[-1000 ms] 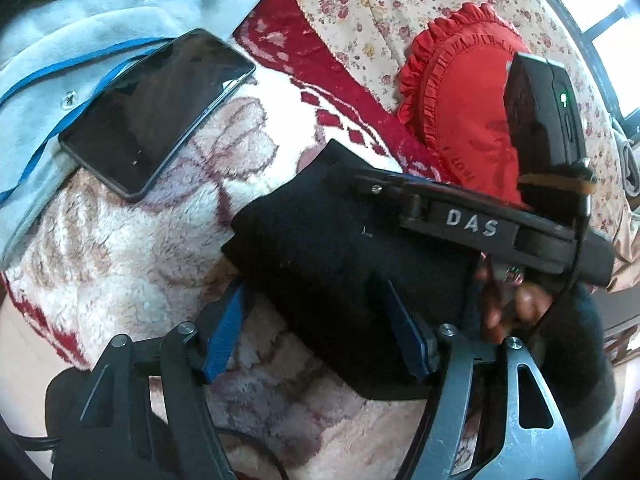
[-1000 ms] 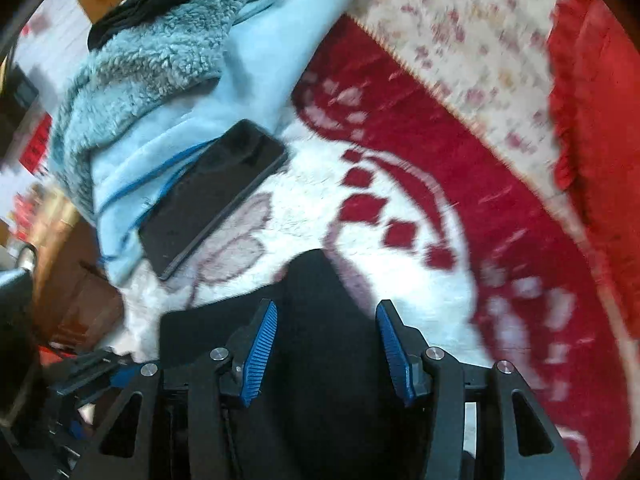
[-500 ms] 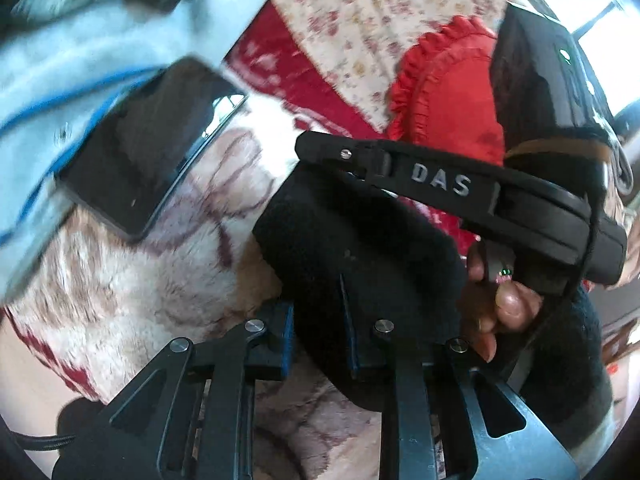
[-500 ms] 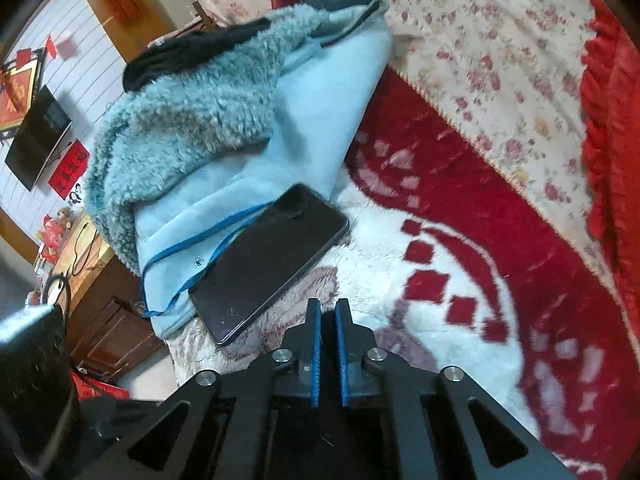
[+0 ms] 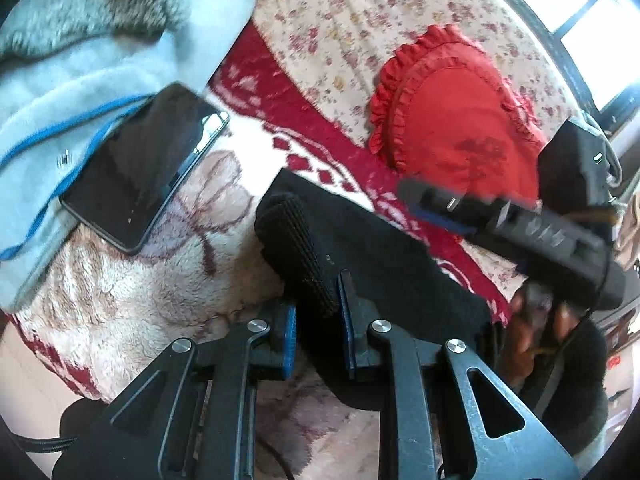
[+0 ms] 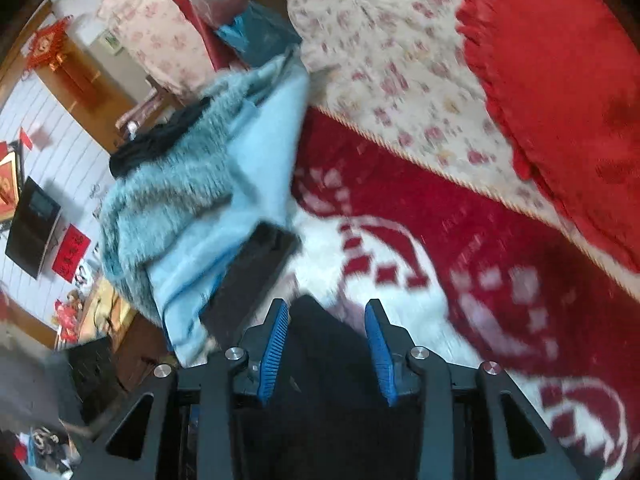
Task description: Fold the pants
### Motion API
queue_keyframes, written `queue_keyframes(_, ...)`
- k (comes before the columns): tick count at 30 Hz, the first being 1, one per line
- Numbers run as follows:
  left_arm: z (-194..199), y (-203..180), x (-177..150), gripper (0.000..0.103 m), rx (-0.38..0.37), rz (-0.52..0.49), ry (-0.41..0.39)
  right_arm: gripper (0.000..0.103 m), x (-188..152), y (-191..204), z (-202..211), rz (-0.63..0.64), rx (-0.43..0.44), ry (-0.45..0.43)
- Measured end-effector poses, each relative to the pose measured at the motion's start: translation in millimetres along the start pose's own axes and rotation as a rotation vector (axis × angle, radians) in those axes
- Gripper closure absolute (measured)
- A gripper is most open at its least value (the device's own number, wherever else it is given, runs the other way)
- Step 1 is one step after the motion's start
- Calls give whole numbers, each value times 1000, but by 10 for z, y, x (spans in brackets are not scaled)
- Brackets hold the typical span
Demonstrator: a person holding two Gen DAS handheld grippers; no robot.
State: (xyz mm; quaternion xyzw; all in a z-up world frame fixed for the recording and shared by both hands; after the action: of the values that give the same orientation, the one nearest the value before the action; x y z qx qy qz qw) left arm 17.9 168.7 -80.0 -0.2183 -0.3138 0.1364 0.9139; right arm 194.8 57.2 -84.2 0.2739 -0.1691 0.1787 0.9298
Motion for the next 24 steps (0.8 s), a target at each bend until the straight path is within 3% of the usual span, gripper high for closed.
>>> queue_keyframes(3, 114, -264, -27, 87, 7, -92, -49, 65, -58, -128, 131, -52, -20, -3)
queue_keyframes(6, 185, -553, -132, 87, 3, -195, -81, 62, 9, -278, 469, -152, 57, -65)
queue_keyframes(12, 78, -1248, -587, 87, -9, -452, -87, 50, 1, -197, 1005, -167, 135, -138)
queue_keyframes(15, -39, -1339, -684, 87, -11, -478, -62, 44, -134, -147, 1108, -162, 154, -123)
queue_keyframes(20, -121, -1355, -702, 87, -2, -486, -45, 41, -445, -222, 1218, -158, 65, -135)
queue_keyframes(24, -112, -1356, -719, 87, 11, -490, -45, 41, -588, -371, 1044, -222, 47, -99)
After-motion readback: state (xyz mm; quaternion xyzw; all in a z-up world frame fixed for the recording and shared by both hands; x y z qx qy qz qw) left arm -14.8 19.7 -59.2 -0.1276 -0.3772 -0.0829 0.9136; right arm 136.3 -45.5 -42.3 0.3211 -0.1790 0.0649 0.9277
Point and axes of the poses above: each gripper's, at about its wrist camera, not at the fingertips, and z roughly against the way its jaws point, y to its left, x to its top, the point moved 2 cm from there along -z, roughly the way its jaws point, and after that the axes turned 1 degree about -z, right-handed, at the moved point
